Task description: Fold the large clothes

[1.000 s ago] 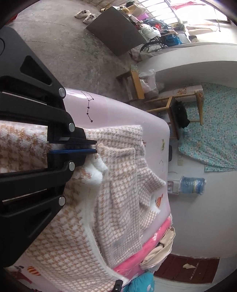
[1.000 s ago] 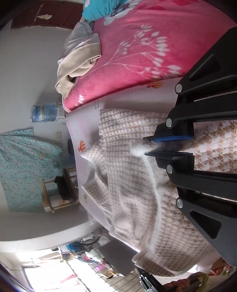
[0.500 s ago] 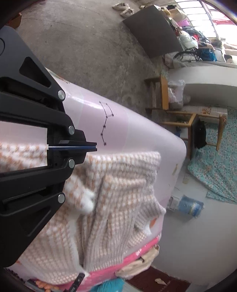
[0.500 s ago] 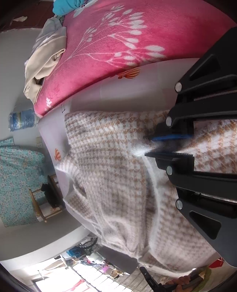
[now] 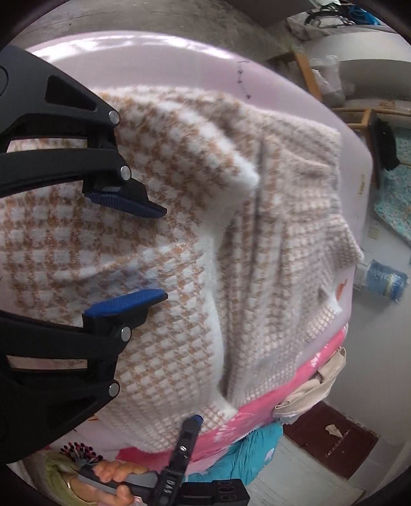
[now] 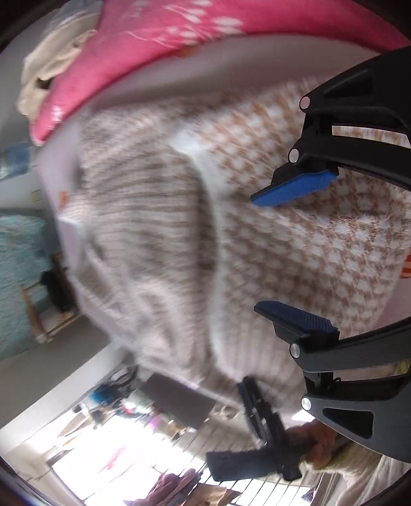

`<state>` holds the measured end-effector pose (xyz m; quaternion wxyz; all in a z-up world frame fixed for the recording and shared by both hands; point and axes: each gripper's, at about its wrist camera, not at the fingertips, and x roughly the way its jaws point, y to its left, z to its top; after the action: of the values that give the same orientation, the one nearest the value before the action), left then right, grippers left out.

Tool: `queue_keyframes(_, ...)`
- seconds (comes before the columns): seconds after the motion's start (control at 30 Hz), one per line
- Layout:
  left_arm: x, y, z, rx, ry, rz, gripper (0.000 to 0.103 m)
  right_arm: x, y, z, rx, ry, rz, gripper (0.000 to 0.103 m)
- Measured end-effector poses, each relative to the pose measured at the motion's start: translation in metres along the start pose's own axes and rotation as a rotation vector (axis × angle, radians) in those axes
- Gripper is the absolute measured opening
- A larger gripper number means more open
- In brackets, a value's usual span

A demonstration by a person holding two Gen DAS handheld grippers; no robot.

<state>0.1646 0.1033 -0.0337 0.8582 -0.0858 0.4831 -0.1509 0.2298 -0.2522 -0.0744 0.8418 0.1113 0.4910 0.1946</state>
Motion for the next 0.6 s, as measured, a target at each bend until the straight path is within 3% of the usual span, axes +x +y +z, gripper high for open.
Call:
queue_keyframes(0.03, 0.001, -0.002, -0.003, 0.003, -0.012, 0.012, 0.033, 0.007, 0.0, -0.003, -0.004, 0.019, -0.017, 0.059)
queue_keyframes(0.07, 0.001, -0.005, -0.006, 0.022, -0.025, 0.031, 0.026, 0.013, 0.001, -0.006, -0.012, 0.033, -0.045, 0.045)
queue_keyframes(0.13, 0.0, -0.014, -0.012, 0.068, -0.042, 0.062, 0.004, 0.018, 0.005, -0.009, -0.045, 0.032, -0.111, 0.025)
queue_keyframes(0.17, -0.001, -0.016, -0.013, 0.083, -0.053, 0.081, 0.004, 0.016, 0.006, -0.009, -0.051, 0.025, -0.113, 0.013)
queue_keyframes(0.2, -0.002, -0.018, -0.012, 0.095, -0.062, 0.095, 0.004, 0.015, 0.006, -0.009, -0.045, 0.02, -0.105, 0.012)
queue_keyframes(0.3, 0.003, -0.017, -0.011, 0.097, -0.078, 0.117, 0.005, 0.022, 0.004, -0.007, -0.057, 0.008, -0.13, 0.012)
queue_keyframes(0.4, -0.009, -0.007, -0.008, 0.067, -0.096, 0.077, 0.007, 0.021, 0.003, -0.008, -0.059, 0.008, -0.128, 0.012)
queue_keyframes(0.47, -0.03, 0.0, -0.007, 0.061, -0.152, 0.094, 0.017, 0.002, 0.003, -0.008, -0.061, -0.031, -0.115, 0.021)
queue_keyframes(0.5, -0.035, 0.003, -0.006, 0.064, -0.167, 0.108, 0.031, -0.008, 0.005, -0.007, -0.067, -0.061, -0.12, 0.025)
queue_keyframes(0.53, -0.044, 0.007, -0.005, 0.075, -0.19, 0.145, 0.041, -0.017, 0.001, -0.006, -0.074, -0.092, -0.143, 0.038)
queue_keyframes(0.57, -0.047, 0.01, -0.004, 0.085, -0.203, 0.178, 0.043, -0.029, -0.003, -0.004, -0.086, -0.136, -0.202, 0.049)
queue_keyframes(0.6, -0.048, 0.012, -0.002, 0.102, -0.209, 0.221, 0.046, -0.035, -0.006, -0.003, -0.096, -0.16, -0.25, 0.052)
